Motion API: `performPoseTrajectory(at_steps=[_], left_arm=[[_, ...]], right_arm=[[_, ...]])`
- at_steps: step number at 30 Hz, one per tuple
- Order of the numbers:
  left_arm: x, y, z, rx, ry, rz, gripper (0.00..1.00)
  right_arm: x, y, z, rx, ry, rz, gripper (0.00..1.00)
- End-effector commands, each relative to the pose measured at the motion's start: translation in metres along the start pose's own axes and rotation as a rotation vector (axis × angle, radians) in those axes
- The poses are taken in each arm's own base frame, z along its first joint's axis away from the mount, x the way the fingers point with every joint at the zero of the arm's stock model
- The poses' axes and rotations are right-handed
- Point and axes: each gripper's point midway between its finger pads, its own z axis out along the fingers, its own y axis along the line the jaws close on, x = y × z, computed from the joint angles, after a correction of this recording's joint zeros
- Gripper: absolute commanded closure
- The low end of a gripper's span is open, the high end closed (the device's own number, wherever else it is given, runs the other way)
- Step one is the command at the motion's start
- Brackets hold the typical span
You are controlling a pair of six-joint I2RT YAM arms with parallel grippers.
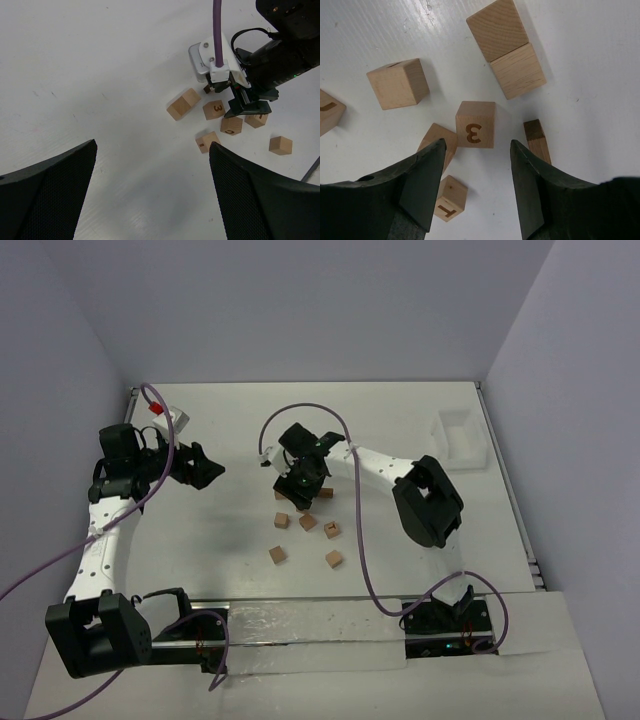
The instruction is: Build the wood block tower
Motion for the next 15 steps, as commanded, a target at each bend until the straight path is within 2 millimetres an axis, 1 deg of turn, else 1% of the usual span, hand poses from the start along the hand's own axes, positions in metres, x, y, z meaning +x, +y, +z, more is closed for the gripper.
performPoseTrajectory(at_steps=[1, 10, 15], left_arm=[[-0.0122, -0.0003, -0.0005, 0.021, -0.044, 0.044, 0.01], [-0.0107, -0.0002, 0.0002, 0.025, -0.042, 0.043, 0.01], [-0.0096, 0.0007, 0.0007, 0.021, -0.038, 0.045, 0.01]], right_arm=[[-0.0076, -0.0023, 0.0039, 0.005, -0.003, -0.037, 0.38], [-0.0032, 0.0011, 0.0097, -0.027, 0.014, -0.074, 0.40], [-0.0012, 0.0011, 0.0130, -0.035, 0.020, -0.086, 0.48]])
